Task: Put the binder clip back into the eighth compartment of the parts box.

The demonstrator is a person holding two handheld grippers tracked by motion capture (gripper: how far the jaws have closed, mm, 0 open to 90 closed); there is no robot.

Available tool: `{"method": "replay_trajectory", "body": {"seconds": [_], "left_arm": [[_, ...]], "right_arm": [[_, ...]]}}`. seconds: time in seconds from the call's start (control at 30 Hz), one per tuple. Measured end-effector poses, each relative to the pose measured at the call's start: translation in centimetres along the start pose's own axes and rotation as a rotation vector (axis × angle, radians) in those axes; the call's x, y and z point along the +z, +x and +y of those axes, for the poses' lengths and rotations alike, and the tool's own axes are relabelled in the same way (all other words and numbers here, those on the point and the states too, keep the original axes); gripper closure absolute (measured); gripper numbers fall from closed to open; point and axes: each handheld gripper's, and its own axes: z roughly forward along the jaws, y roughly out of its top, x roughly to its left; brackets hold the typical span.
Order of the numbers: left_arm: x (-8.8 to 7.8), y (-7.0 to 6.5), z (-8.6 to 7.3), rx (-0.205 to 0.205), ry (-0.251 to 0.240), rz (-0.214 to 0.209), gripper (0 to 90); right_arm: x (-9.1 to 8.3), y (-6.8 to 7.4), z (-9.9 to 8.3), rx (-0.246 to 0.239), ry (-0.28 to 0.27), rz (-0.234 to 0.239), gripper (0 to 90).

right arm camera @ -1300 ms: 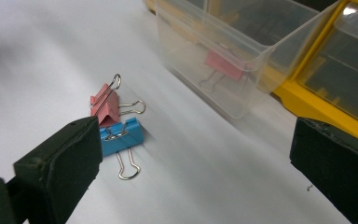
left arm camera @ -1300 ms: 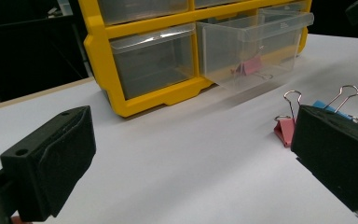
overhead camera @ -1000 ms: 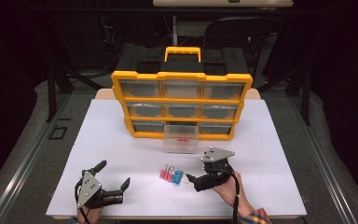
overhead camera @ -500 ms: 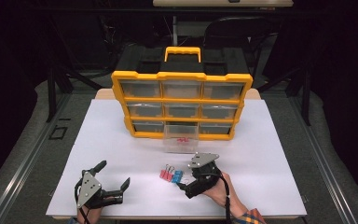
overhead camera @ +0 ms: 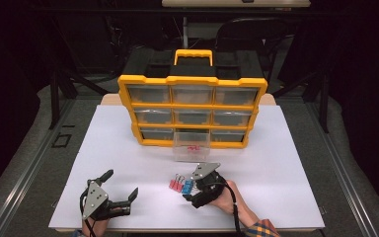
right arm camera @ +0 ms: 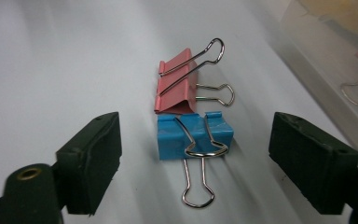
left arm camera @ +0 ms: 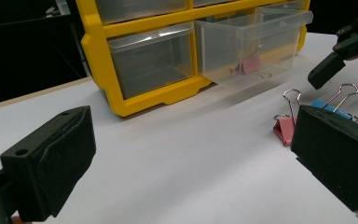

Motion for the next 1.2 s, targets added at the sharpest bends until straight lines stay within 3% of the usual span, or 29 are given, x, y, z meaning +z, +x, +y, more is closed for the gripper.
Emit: {"method": "replay_trajectory", "body": {"seconds": [0.13,0.37,0.5,0.63,1.2], "left_arm": [[0.1,0.0,0.0,0.003,0.002,-0.002,0.0],[0.1,0.0,0.0,0.003,0.002,-0.004,0.0],[0.1,0.0,0.0,0.002,0.003,-0.005,0.0],[0.0,0.0,0.0,0.003,0.002,-0.004,0.0],[0.0,0.1,0.0,0.004,0.001,-0.004,0.0]], "right_arm": [[0.3,-0.2,0.0,-0.029,0.009,0.002,30.6],[1.0,-0.1,-0.2,-0.049,0.034,0.025,41.1],[1.1,-0.1,-0.3,-0.060,0.040,0.015,48.4],[0.8,-0.2,-0.3,-0.066,0.030,0.026,49.4],[-2.0,-0.1,-0.1,-0.036,-0.003,-0.028,49.4]]}}
